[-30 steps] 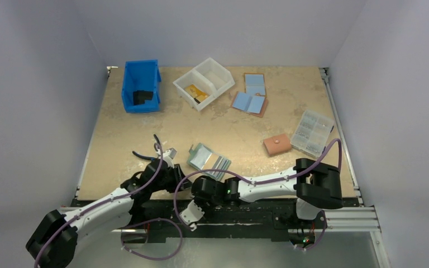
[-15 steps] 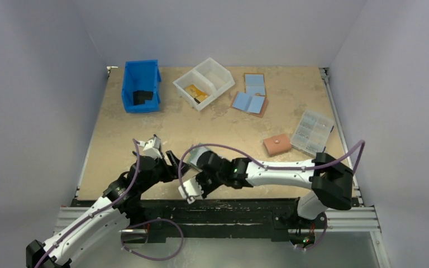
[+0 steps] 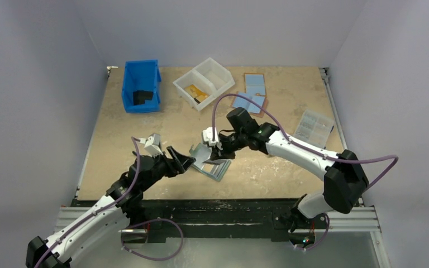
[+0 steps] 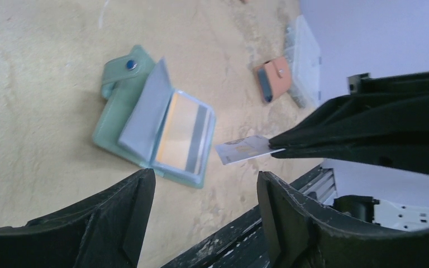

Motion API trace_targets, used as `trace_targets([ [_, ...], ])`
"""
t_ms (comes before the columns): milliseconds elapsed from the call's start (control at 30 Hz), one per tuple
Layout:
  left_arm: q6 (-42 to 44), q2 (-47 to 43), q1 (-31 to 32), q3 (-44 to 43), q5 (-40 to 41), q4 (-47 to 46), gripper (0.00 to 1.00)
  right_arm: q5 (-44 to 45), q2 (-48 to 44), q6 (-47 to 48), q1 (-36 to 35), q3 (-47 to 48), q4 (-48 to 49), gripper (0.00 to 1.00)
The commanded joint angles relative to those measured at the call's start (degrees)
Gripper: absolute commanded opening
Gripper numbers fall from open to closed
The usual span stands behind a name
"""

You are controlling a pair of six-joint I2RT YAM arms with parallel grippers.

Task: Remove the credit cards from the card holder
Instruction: Pick up the credit card at the corner of the board.

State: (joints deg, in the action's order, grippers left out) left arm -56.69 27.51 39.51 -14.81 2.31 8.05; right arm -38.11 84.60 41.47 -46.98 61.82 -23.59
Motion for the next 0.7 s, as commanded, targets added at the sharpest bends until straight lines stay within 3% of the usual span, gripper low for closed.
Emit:
trace_targets([
  [0, 0.69, 2.3, 0.22, 0.56, -4.24, -16.65, 0.71, -8.4, -2.33, -5.03, 5.88, 3.01, -2.04, 0.0],
  [167, 9.4, 9.69, 0.21, 2.1, -12.78, -31.73, 0.7, -15.15, -2.21, -7.38, 12.47, 2.95, -1.97, 0.0],
  [267, 14.14, 15.43, 0.23, 0.88, -16.12, -35.84, 0.7, -19.77, -2.06, -7.14, 14.75, 3.13, -3.03, 0.0],
  [500, 27.9, 23.37, 2.35, -0.03, -17.83, -45.0, 0.71, -24.54, 0.04, -0.43, 15.61, 5.5, -10.23, 0.0],
  [667, 32.19, 26.88, 2.69, 0.09, -21.35, -52.48, 0.7, -25.96, 1.91, 4.17, 15.64, 7.15, -15.3, 0.0],
])
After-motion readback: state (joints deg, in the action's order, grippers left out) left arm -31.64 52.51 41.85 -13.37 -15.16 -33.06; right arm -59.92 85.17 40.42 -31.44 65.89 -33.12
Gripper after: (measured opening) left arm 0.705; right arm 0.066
